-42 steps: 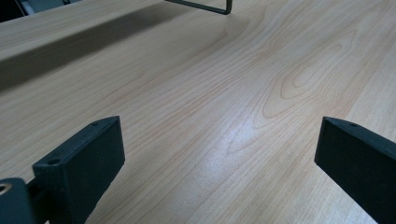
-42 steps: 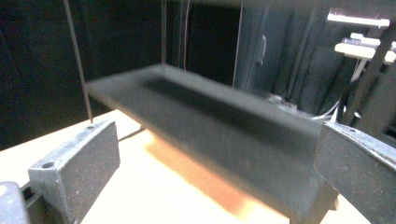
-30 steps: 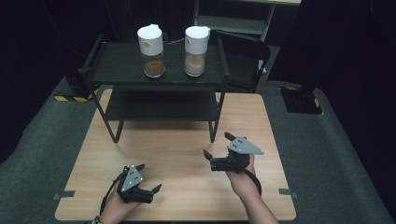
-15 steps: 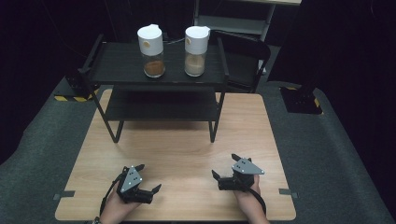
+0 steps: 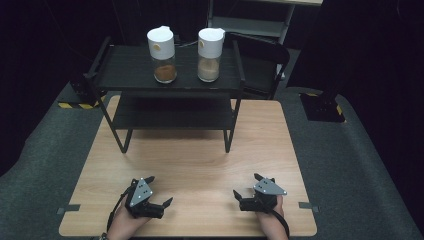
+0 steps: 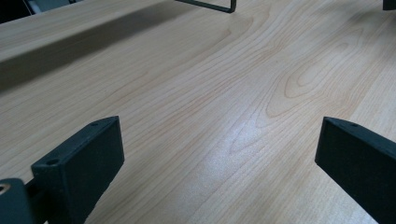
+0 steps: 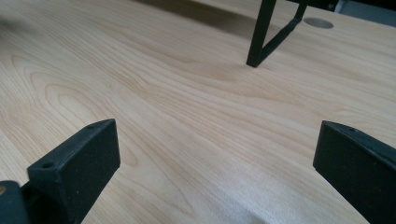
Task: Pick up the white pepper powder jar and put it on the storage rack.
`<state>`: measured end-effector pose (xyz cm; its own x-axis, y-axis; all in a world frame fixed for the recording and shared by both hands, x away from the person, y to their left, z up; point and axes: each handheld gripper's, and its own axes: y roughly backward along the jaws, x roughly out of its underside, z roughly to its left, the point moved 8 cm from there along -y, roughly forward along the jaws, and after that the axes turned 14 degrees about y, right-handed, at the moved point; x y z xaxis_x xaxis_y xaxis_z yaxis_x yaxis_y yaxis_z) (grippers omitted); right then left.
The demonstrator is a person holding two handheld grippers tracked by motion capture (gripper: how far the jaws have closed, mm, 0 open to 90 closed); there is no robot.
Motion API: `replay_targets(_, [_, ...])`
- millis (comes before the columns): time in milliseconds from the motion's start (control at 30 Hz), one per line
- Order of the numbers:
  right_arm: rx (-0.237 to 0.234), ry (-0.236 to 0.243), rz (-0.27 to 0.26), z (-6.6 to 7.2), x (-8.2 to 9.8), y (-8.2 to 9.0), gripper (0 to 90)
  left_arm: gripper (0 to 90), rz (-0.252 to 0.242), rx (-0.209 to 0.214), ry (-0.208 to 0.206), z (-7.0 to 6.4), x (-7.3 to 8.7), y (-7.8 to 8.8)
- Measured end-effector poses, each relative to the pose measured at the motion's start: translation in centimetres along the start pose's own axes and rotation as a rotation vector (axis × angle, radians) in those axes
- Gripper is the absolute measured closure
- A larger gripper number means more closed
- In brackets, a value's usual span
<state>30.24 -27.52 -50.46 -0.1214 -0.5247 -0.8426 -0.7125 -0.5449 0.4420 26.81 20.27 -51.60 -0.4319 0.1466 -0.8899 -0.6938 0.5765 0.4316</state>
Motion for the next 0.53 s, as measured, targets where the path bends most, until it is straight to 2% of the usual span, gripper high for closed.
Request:
replay_targets(267, [0.023,0.029,-0.007,0.24,0.19,0.35,0.0,1.6,0.003,0.002,-0.004,-0.04,-0.01,-0.02])
replay_targets(533, [0.023,-0.028,-0.015,0.07,0.48,0.73,0.1,1.5,0.026,-0.019,-0.04,-0.58,-0.16,-0.28])
